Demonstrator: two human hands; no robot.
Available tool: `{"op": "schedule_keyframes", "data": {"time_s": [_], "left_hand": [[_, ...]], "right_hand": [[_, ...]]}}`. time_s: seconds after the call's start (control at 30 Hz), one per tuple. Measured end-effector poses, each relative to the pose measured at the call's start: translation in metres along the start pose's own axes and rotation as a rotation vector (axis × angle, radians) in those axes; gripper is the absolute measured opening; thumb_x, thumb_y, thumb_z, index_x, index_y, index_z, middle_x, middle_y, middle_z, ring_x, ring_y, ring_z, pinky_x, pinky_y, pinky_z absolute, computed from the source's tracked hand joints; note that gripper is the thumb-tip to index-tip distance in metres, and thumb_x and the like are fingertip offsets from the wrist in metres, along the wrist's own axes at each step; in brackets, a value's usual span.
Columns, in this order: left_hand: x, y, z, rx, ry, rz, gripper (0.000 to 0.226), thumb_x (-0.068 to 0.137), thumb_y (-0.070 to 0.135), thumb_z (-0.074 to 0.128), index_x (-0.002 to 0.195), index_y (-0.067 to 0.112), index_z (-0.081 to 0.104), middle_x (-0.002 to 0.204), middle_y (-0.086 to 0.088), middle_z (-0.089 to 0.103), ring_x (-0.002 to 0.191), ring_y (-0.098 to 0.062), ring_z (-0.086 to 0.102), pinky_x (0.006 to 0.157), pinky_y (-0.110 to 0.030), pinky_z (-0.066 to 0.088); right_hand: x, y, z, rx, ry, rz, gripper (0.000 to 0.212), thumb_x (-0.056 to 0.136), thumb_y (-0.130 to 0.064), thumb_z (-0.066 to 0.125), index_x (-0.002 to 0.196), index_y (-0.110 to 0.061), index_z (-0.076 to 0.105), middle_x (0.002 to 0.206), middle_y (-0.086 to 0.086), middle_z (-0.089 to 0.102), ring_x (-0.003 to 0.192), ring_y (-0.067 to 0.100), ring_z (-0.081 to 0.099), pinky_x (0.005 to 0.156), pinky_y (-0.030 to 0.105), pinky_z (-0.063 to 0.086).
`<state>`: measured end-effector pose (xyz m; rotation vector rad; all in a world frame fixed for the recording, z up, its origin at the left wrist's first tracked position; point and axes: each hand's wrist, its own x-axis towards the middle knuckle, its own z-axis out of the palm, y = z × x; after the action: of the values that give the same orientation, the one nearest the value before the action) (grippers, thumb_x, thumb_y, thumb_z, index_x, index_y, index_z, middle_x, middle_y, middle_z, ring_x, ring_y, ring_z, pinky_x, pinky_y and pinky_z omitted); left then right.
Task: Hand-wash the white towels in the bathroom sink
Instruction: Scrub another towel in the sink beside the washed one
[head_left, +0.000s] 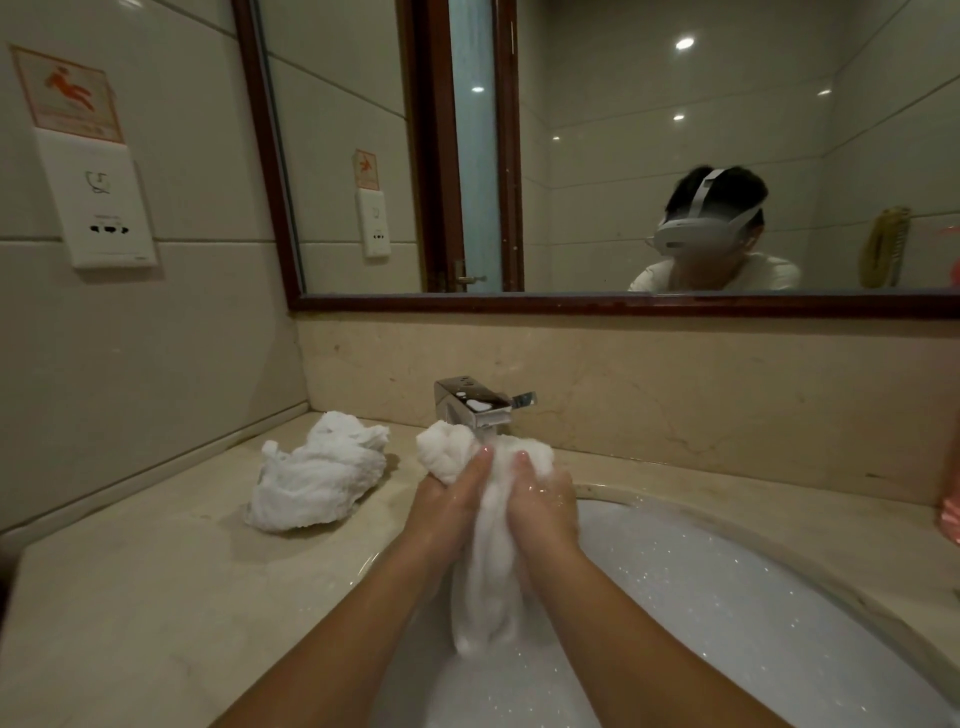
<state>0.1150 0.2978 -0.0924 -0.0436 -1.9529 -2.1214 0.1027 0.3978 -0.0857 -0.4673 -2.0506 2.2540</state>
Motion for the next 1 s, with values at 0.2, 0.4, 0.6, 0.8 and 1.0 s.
{"op": "schedule_keyframes", "data": {"time_s": [0.2, 0.4, 0.6, 0.8, 1.0], "left_hand": [[-0.004, -0.005, -0.001, 0.188, -0.011, 0.018, 0.035, 0.100, 0.049, 0.063, 0.121, 0.022, 0.067, 0.099, 0.007, 0.078, 0.088, -0.008, 0.076, 0.069, -0.019, 0.058], [0.008, -0.001, 0.000, 0.170, 0.160, -0.001, 0.039, 0.098, 0.050, 0.065, 0.101, 0.013, 0.075, 0.084, -0.002, 0.079, 0.079, -0.015, 0.077, 0.072, -0.033, 0.062], [0.009, 0.002, -0.004, -0.012, 0.225, -0.137, 0.054, 0.087, 0.065, 0.071, 0.105, 0.014, 0.074, 0.092, -0.005, 0.080, 0.084, -0.023, 0.078, 0.073, -0.035, 0.063], [0.002, -0.002, -0.004, -0.032, -0.092, -0.119, 0.065, 0.079, 0.058, 0.077, 0.127, 0.014, 0.071, 0.115, -0.012, 0.078, 0.106, -0.031, 0.076, 0.099, -0.053, 0.058], [0.008, -0.013, 0.000, 0.263, 0.061, -0.132, 0.083, 0.080, 0.088, 0.055, 0.137, 0.027, 0.056, 0.124, -0.001, 0.071, 0.113, -0.024, 0.069, 0.099, -0.051, 0.057]], "right_hand": [[0.000, 0.001, -0.005, 0.211, -0.027, -0.059, 0.032, 0.095, -0.034, 0.072, 0.120, -0.014, 0.068, 0.102, 0.007, 0.077, 0.094, 0.028, 0.074, 0.084, 0.041, 0.061], [-0.001, 0.005, -0.008, 0.026, -0.102, -0.225, 0.042, 0.098, -0.045, 0.069, 0.134, -0.025, 0.062, 0.117, -0.001, 0.073, 0.104, 0.017, 0.069, 0.087, 0.035, 0.055], [-0.002, 0.012, -0.005, -0.067, -0.197, -0.136, 0.099, 0.069, -0.085, 0.067, 0.149, -0.034, 0.037, 0.128, -0.010, 0.063, 0.118, 0.026, 0.065, 0.104, 0.050, 0.055], [0.004, -0.002, 0.002, 0.224, -0.019, -0.021, 0.048, 0.098, -0.050, 0.069, 0.123, -0.010, 0.061, 0.108, 0.008, 0.075, 0.097, 0.030, 0.074, 0.093, 0.050, 0.062], [0.008, 0.004, -0.005, 0.265, -0.106, -0.121, 0.028, 0.099, -0.033, 0.071, 0.125, -0.020, 0.071, 0.107, 0.006, 0.080, 0.099, 0.028, 0.077, 0.095, 0.051, 0.062]]}}
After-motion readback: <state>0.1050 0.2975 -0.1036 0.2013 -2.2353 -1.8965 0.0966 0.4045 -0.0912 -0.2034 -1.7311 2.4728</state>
